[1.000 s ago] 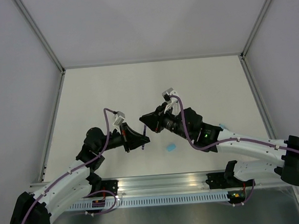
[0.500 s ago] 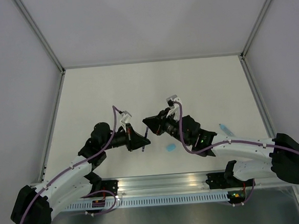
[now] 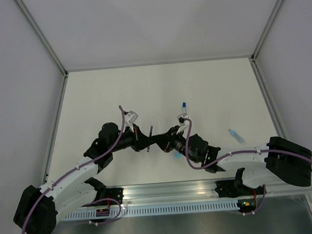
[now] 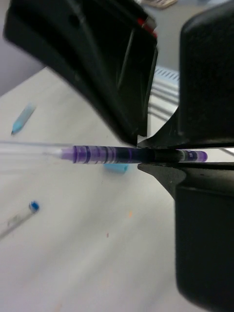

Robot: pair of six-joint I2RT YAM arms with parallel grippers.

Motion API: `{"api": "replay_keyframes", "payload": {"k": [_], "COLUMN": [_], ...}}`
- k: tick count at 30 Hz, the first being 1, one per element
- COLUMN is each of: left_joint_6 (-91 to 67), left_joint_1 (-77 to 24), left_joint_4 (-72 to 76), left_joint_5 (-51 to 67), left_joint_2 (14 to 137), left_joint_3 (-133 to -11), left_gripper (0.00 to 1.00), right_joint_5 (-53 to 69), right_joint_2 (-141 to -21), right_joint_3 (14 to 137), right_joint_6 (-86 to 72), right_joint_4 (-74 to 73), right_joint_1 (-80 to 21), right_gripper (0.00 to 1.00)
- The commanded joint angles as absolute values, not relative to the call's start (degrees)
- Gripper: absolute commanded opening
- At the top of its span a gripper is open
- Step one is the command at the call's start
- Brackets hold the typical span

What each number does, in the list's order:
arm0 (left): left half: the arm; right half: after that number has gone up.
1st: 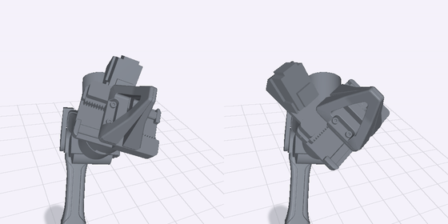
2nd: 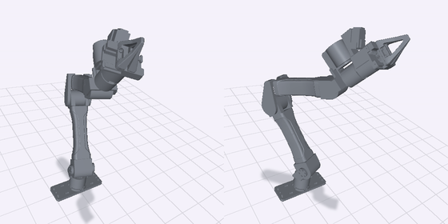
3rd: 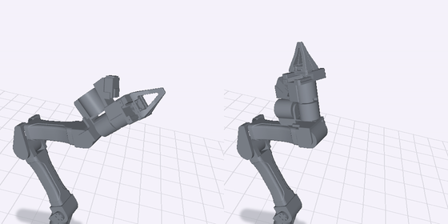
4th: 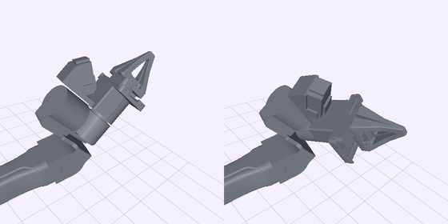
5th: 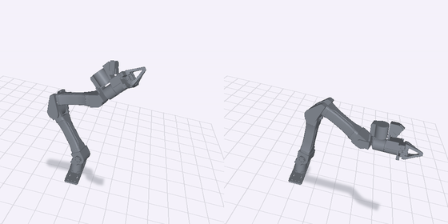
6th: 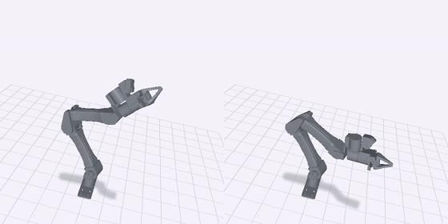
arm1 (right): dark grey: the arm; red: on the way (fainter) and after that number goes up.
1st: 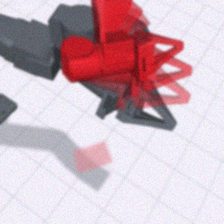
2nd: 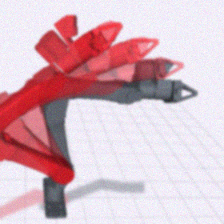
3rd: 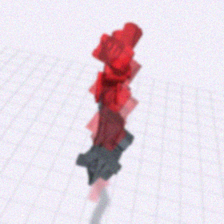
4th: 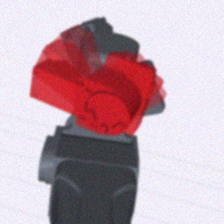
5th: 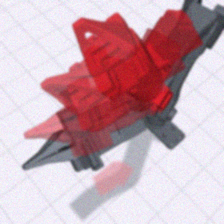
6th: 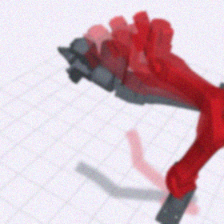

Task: Insert the pens into the pen caps

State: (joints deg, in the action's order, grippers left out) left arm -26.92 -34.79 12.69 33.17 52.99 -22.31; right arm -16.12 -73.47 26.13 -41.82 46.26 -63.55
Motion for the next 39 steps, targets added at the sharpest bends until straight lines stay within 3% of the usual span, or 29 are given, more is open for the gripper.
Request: {"api": "replay_keyframes", "payload": {"k": [1,9,18,21,25,29,39], "left_joint_6": [-28.74,-26.90,-26.46,-26.63,-26.46,-27.16,-32.52], "left_joint_1": [-31.73,-31.73,-31.82,-31.73,-31.73,-31.73,-31.82], "left_joint_4": [26.01,24.17,22.60,20.23,17.59,16.43,33.04], "left_joint_5": [14.86,14.76,17.76,14.96,13.80,13.18,41.37], "left_joint_2": [55.19,53.35,52.12,50.10,49.48,49.66,52.03], "left_joint_3": [-27.95,-26.98,-26.81,-26.81,-27.86,-28.21,-25.84], "left_gripper": [0.02,0.02,0.02,0.02,0.02,0.02,0.02], "right_joint_5": [-3.16,-9.13,-20.65,-23.99,-29.61,-34.10,-31.29], "right_joint_2": [-77.59,-78.32,-62.17,-56.54,-51.86,-50.01,-51.41], "right_joint_3": [23.55,20.48,22.50,23.46,26.88,32.59,40.34], "right_joint_6": [-46.93,-47.46,-42.80,-42.45,-40.26,-36.66,-25.05], "right_joint_4": [46.93,50.89,32.01,25.33,14.71,8.53,11.77], "right_joint_1": [-70.57,-72.60,-72.68,-72.68,-72.60,-72.42,-71.98], "right_gripper": [0.00,0.00,0.00,0.07,0.32,0.46,0.54]}}
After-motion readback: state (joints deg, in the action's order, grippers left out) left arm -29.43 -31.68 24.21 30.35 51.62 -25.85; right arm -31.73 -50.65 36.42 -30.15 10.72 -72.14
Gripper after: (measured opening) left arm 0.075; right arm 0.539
